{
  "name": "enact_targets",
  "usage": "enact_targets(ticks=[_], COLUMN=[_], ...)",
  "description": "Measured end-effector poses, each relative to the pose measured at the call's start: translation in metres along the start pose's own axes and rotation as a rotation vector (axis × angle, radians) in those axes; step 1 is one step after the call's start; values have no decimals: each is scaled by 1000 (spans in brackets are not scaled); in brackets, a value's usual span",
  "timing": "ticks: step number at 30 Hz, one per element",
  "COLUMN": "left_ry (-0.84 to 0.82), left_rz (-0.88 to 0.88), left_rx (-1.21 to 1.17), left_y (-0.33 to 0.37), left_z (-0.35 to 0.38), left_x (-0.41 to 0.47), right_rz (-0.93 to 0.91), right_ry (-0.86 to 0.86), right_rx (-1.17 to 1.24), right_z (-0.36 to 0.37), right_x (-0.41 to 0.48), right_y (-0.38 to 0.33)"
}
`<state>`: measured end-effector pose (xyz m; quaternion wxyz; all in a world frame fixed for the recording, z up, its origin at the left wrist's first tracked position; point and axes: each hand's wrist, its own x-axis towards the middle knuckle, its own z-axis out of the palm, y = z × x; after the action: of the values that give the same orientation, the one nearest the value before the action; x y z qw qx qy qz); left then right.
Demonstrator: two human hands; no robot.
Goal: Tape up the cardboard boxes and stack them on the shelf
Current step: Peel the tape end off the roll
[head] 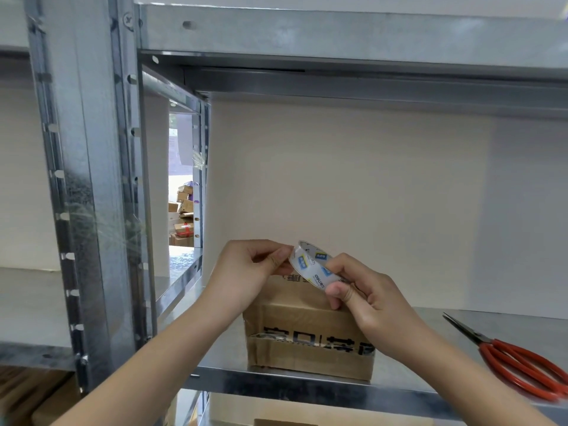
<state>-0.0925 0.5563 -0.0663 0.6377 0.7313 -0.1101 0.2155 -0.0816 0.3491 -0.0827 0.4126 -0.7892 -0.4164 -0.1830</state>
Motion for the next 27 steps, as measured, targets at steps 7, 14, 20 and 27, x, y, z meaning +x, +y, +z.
enact_targets(ticks=[7, 14, 20, 27], left_ry=[-97, -69, -32, -202], left_rz=[-142, -80, 82, -37], left_rx=[-127, 79, 93, -194], left_y=[7, 11, 14, 21], left_z=[-16, -18, -14, -19], left_x=[6, 8, 1, 10], right_rz=[30, 50, 16, -24], right_ry=[-21, -62, -37, -124], right_rx=[76, 99, 127, 99], right_z=[-2, -5, -15, -36], right_x=[0, 4, 7, 14], right_y=[0, -5, -17, -26])
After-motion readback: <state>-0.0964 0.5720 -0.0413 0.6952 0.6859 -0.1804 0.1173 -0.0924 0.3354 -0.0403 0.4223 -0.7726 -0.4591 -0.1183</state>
